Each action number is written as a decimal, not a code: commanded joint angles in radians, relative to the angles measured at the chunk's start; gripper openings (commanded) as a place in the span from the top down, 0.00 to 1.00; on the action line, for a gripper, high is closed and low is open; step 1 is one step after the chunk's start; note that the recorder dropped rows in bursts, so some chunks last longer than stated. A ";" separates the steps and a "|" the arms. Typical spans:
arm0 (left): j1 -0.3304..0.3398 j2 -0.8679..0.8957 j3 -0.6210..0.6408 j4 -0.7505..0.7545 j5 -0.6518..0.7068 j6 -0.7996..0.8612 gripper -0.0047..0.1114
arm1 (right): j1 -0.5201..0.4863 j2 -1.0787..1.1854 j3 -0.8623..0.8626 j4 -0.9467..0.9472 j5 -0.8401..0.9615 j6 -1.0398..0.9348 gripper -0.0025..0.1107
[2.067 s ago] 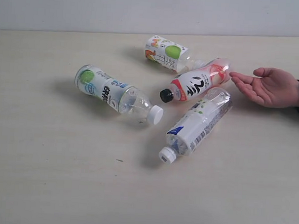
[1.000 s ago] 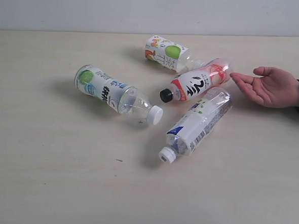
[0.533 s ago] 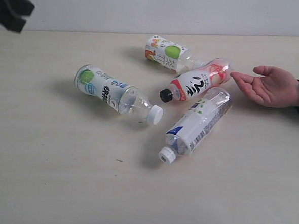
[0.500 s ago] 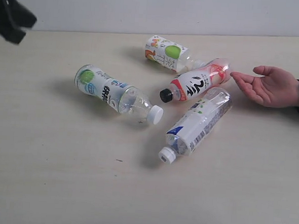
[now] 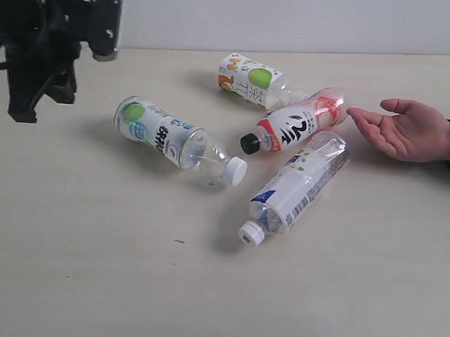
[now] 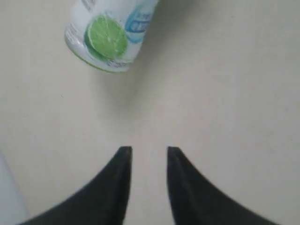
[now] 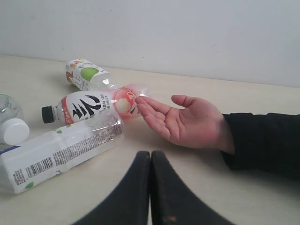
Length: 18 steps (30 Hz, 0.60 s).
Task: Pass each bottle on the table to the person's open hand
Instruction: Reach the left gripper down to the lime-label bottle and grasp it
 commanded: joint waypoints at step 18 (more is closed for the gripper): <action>-0.183 0.253 -0.009 0.102 -0.409 0.109 0.23 | 0.001 -0.007 0.005 0.000 -0.009 0.000 0.98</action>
